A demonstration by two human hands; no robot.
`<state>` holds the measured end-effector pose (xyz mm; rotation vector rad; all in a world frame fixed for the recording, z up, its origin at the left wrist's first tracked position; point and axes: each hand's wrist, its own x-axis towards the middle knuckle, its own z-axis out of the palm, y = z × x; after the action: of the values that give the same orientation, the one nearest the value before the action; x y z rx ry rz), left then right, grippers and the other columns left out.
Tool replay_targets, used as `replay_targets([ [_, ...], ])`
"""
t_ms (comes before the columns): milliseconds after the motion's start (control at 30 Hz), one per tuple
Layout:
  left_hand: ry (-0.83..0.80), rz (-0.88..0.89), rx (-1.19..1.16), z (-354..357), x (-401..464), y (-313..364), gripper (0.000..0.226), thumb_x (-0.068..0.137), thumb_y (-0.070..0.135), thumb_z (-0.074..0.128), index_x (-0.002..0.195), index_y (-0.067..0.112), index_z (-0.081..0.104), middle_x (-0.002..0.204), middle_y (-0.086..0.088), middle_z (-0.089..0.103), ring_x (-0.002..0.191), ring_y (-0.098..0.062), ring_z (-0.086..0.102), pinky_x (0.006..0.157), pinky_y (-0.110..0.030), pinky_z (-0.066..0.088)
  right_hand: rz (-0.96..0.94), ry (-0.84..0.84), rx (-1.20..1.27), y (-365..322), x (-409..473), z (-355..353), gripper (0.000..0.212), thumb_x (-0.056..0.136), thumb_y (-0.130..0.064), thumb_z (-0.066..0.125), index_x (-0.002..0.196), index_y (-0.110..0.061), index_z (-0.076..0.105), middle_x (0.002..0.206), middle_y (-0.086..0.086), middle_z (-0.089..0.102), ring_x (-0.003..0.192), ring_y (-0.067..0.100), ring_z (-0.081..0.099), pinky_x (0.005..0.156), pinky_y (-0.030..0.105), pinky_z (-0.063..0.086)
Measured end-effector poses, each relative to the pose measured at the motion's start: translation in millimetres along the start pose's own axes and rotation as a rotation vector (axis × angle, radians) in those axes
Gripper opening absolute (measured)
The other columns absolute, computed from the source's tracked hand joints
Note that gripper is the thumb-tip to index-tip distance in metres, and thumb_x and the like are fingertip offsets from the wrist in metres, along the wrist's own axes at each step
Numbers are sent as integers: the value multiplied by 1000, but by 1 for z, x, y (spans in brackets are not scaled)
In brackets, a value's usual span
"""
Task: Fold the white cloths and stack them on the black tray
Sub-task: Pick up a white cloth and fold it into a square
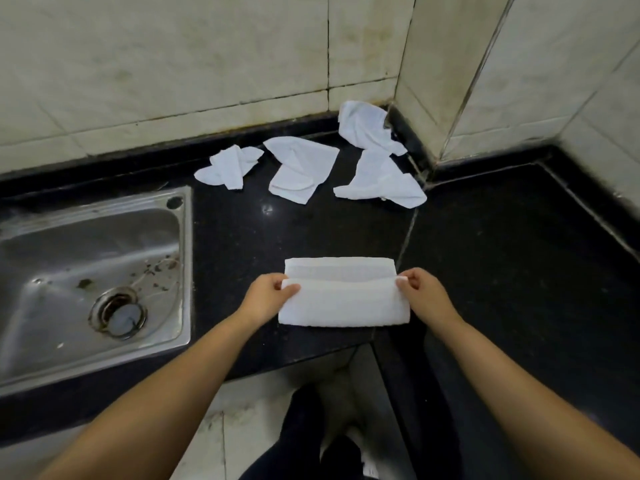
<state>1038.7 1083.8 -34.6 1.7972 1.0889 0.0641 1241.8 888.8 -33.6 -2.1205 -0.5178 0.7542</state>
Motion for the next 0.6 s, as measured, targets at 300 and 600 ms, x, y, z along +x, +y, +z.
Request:
replay_targets([
  [300, 248, 85, 534, 16, 58, 12, 24, 93, 33, 52, 103, 14, 61, 103, -6, 56, 103, -26, 49, 88, -37, 37, 67, 146, -496, -22, 54, 24, 20, 93, -19, 47, 107, -12, 59, 116, 11, 54, 107, 27, 51, 89, 38, 42],
  [600, 298, 115, 507, 13, 25, -23, 59, 82, 54, 60, 125, 17, 47, 119, -2, 51, 112, -21, 47, 94, -34, 34, -348, -119, -718, -86, 68, 84, 37, 94, -25, 51, 130, -21, 48, 131, 4, 49, 121, 22, 45, 100, 37, 36],
])
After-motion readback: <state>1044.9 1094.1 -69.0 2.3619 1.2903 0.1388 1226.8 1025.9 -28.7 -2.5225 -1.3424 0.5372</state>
